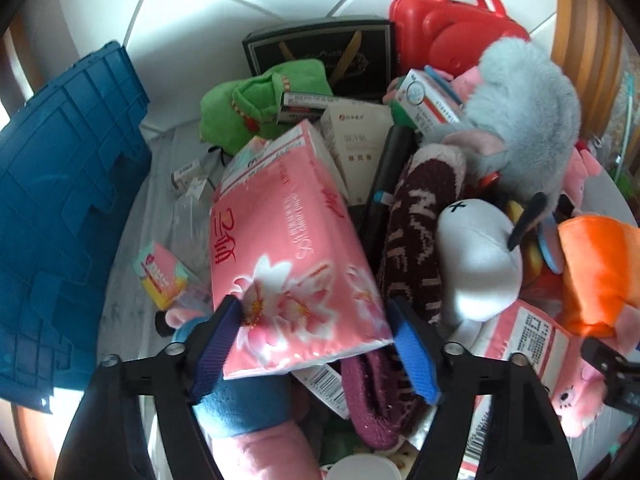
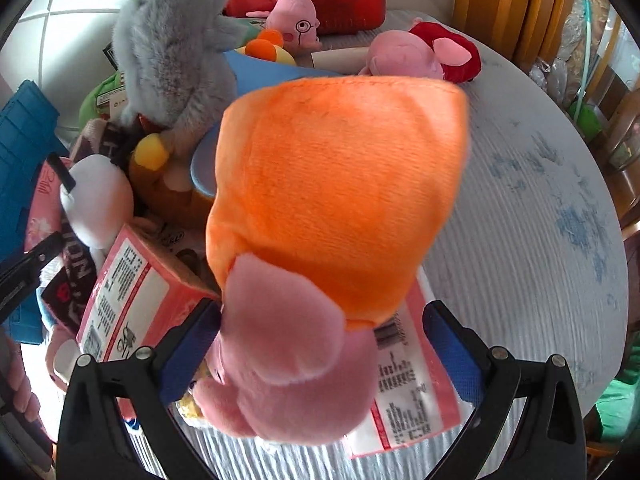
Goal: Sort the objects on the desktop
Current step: 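Grasp the pink tissue pack with the left tool while the right tool grasps the orange-pink plush pig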
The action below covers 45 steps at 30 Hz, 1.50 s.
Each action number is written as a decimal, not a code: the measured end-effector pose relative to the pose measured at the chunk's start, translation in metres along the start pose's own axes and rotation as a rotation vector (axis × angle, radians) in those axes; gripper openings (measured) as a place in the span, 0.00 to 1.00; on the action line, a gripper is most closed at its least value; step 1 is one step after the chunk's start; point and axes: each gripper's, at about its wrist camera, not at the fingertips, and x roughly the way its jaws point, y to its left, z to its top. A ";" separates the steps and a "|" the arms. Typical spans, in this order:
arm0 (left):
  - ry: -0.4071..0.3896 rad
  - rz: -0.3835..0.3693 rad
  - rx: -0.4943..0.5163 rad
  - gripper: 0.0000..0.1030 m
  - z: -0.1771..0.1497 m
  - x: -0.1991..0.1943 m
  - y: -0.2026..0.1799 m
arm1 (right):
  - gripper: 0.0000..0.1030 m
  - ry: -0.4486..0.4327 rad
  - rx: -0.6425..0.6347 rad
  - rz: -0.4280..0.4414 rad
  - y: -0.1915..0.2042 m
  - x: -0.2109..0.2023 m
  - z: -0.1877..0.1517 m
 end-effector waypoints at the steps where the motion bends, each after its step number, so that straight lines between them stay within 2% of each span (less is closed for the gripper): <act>1: -0.011 -0.004 0.005 0.65 0.000 -0.002 0.000 | 1.00 0.002 0.000 -0.002 0.002 0.002 0.000; 7: -0.019 -0.025 0.012 0.61 0.001 -0.004 0.005 | 1.00 -0.003 -0.030 -0.008 0.018 0.010 0.000; 9: -0.025 -0.022 0.019 0.61 0.000 -0.004 0.003 | 0.93 -0.002 -0.041 -0.025 0.021 0.014 -0.001; 10: -0.028 -0.020 0.023 0.60 0.000 -0.003 0.003 | 0.76 0.004 -0.045 -0.028 0.022 0.017 -0.001; 16: -0.049 -0.021 0.017 0.54 -0.003 -0.011 0.005 | 0.72 -0.007 -0.055 -0.027 0.024 0.015 -0.005; 22: -0.069 -0.041 -0.018 0.49 -0.002 -0.028 0.018 | 0.69 -0.035 -0.061 -0.015 0.028 -0.003 -0.011; 31: -0.162 -0.038 -0.046 0.47 0.000 -0.068 0.033 | 0.69 -0.166 -0.117 -0.004 0.049 -0.059 -0.005; 36: -0.211 -0.027 -0.059 0.45 0.002 -0.090 0.041 | 0.69 -0.254 -0.166 0.022 0.069 -0.093 0.003; 45: -0.286 0.011 -0.086 0.44 0.005 -0.125 0.056 | 0.69 -0.333 -0.261 0.073 0.110 -0.126 0.019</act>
